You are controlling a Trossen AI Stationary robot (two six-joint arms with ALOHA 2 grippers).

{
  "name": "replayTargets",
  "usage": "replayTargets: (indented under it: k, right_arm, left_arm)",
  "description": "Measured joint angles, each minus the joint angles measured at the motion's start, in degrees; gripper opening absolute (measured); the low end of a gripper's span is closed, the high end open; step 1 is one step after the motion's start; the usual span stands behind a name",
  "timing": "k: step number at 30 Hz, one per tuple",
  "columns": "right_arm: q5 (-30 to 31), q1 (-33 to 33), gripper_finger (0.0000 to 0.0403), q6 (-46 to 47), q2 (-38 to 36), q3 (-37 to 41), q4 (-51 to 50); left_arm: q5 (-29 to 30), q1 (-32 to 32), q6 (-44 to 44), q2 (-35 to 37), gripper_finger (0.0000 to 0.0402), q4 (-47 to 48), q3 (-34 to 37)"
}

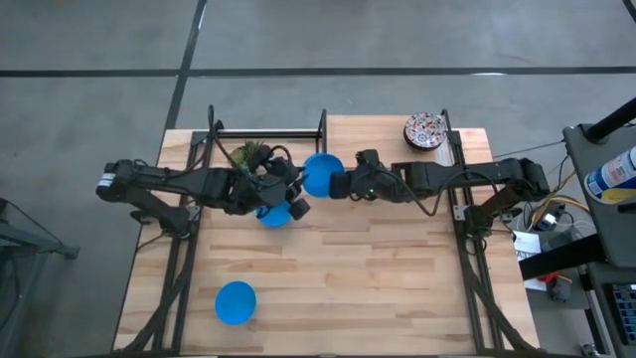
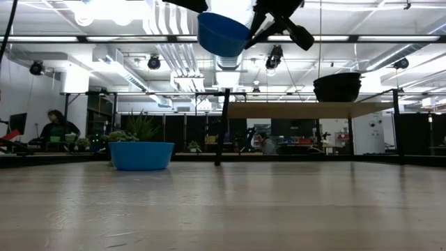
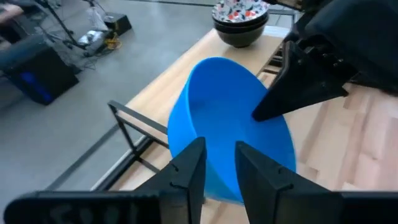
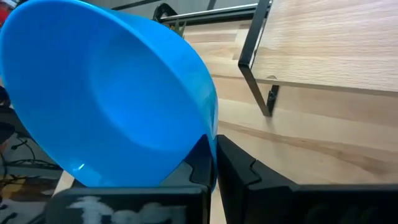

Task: Pick & Place Mini bowls
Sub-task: Put the bottom right blue bowl on the shelf

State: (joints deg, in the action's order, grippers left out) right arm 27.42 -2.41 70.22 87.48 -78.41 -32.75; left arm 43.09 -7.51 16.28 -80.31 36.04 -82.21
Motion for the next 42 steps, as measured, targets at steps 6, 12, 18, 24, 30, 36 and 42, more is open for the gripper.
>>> replayTargets:
  k: [6,12,18,24,30,36,42]
  right_arm:
    - [0.1,-0.3,0.0009,-0.7,0.0,-0.1,1.3]
    - [1.5,-0.5,0.0009,-2.5,0.0,-0.1,3.4]
    - [1.6,-0.4,0.0009,-3.4,0.0,-0.1,5.2]
    - [1.7,-0.5,0.0009,-3.6,0.0,-0.1,5.3]
    - [1.6,-0.5,0.0009,-5.4,0.0,0.0,6.0]
    - [1.4,-0.6,0.0058,-9.5,-0.4,0.0,11.1]
    - [2.3,-0.3,0.0148,-11.8,-2.7,-0.2,10.6]
  left_arm:
    - [5.0,-0.1,1.9,0.7,0.0094,1.6,0.0]
    - [4.8,0.1,1.8,1.3,0.0094,1.5,-0.2]
    - [1.5,1.2,0.7,1.3,0.0091,1.9,-0.1]
    - [1.5,1.3,0.1,1.4,0.0027,2.2,-0.1]
    - [1.4,1.7,0.0,1.4,0.0006,2.4,-0.1]
    - [1.0,2.9,-0.2,1.8,0.0001,2.5,-0.3]
    - [-2.2,4.2,-1.6,2.5,0.0001,2.8,-0.6]
